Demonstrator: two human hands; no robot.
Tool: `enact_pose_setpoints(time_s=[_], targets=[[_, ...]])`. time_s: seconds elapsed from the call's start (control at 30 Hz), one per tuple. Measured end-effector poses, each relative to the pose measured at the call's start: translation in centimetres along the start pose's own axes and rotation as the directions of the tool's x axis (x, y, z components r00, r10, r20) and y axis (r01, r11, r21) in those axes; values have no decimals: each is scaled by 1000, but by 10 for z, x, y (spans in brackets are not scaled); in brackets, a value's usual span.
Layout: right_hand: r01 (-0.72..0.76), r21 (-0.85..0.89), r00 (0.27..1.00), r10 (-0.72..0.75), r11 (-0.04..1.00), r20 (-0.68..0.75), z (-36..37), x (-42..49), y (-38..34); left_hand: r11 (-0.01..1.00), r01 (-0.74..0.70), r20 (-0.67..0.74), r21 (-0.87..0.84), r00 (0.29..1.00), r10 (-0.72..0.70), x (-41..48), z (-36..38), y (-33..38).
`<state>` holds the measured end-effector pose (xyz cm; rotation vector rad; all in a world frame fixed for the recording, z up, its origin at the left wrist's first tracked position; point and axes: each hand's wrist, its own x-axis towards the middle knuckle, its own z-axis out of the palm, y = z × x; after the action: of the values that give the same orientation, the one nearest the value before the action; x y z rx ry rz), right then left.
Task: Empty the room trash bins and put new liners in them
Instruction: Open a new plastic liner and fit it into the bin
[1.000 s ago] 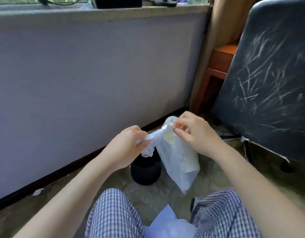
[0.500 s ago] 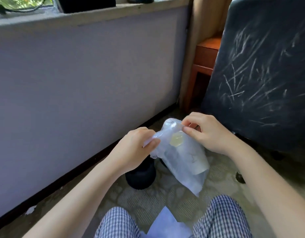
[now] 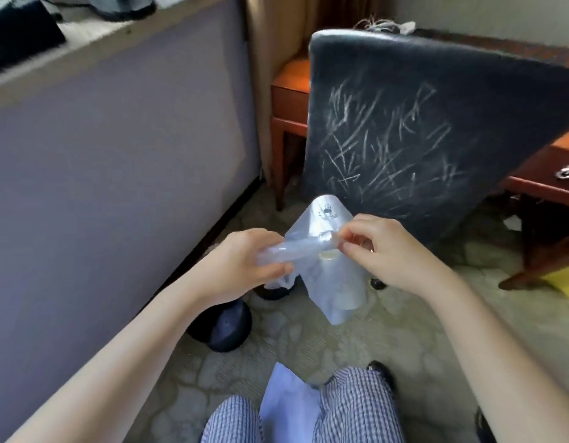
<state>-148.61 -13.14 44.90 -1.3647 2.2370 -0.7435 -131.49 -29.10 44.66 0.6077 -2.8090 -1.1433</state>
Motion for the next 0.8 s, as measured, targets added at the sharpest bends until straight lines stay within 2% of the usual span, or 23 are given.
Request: enact_pose_setpoints(time_s=[0.13,0.27,0.43,0.53,0.63,0.8], targets=[[-109,17,989,110,994,-100,-55,-34,7,989,-103,107,-109,988,114,31,-8,62],[-209,49,957,214,977,-197,-98,-71,39,962,-260,145,-86,952,270,67,13,129],[-257,122,925,281,959,-255,-162,-122,104,948,-311,259,-62,913,316,124,65,219],[-287,137,910,314,948,-270,-206,-157,144,920,-391,353,-29,857,376,164,105,285],[-328,157,893,360,932,-271,-248,-186,179,901,-431,396,-53,819,415,196,141,335],[-402,140,834,425,905,-351,-304,-232,244,844,-533,443,-62,743,502,241,201,407]])
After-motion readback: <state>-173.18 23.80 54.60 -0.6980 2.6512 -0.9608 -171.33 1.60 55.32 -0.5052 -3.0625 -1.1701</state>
